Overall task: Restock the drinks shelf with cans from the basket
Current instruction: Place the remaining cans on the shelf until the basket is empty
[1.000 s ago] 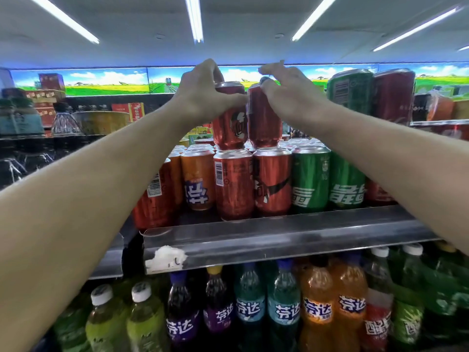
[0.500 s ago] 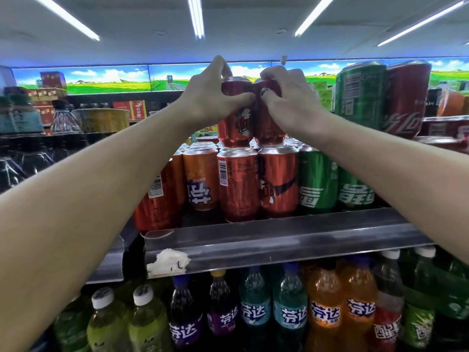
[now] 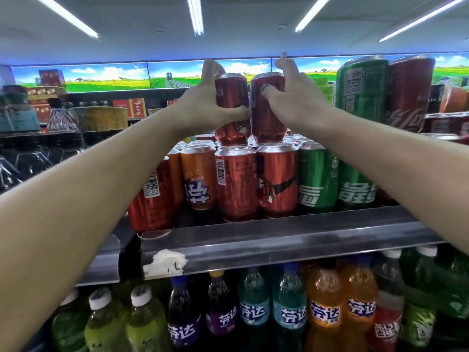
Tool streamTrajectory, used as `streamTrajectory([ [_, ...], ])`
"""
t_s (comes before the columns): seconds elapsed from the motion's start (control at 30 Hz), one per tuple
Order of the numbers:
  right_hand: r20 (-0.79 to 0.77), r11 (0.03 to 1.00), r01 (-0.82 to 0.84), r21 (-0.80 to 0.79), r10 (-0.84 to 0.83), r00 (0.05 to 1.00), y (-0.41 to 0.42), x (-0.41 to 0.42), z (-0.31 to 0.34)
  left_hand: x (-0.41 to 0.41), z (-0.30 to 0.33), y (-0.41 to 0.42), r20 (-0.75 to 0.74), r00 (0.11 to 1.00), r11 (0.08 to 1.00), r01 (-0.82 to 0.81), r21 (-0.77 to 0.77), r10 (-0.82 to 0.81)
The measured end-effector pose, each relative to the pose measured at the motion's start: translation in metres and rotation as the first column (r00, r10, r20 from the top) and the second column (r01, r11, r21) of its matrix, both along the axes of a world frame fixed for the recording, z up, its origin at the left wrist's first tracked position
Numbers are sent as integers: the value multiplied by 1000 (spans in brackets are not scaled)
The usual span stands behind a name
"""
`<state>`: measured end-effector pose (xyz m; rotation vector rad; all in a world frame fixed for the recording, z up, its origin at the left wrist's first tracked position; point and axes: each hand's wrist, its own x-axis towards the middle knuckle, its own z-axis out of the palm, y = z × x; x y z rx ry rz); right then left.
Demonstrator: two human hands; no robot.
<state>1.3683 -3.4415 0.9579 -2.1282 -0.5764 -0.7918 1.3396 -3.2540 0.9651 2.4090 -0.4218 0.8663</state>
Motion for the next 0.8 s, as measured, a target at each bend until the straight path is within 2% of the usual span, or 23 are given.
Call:
streamTrajectory([
  [0.23, 10, 1000, 17, 5, -17, 1000, 2, -3, 1, -5, 2, 0, -54, 999, 1000, -1, 21, 3],
  [0.37, 76, 999, 49, 2, -49, 996, 6, -8, 3, -11, 4, -1, -61, 998, 999, -31, 21, 32],
  [0.47, 171, 997, 57, 44, -64, 983, 11, -13, 4, -19, 6, 2, -83, 995, 998, -49, 25, 51],
  [0.57, 360, 996, 42, 73, -65, 931, 19, -24, 2, -34, 9, 7, -80, 990, 991, -106, 86, 112],
  [0.67, 529, 999, -43, 14, 29, 848, 35, -41, -1, -58, 10, 17, -41, 979, 972, -191, 140, 199],
  [0.8, 518, 981, -150, -122, 192, 834, 59, -59, -11, -92, 7, 38, -146, 948, 937, -239, 254, 281],
])
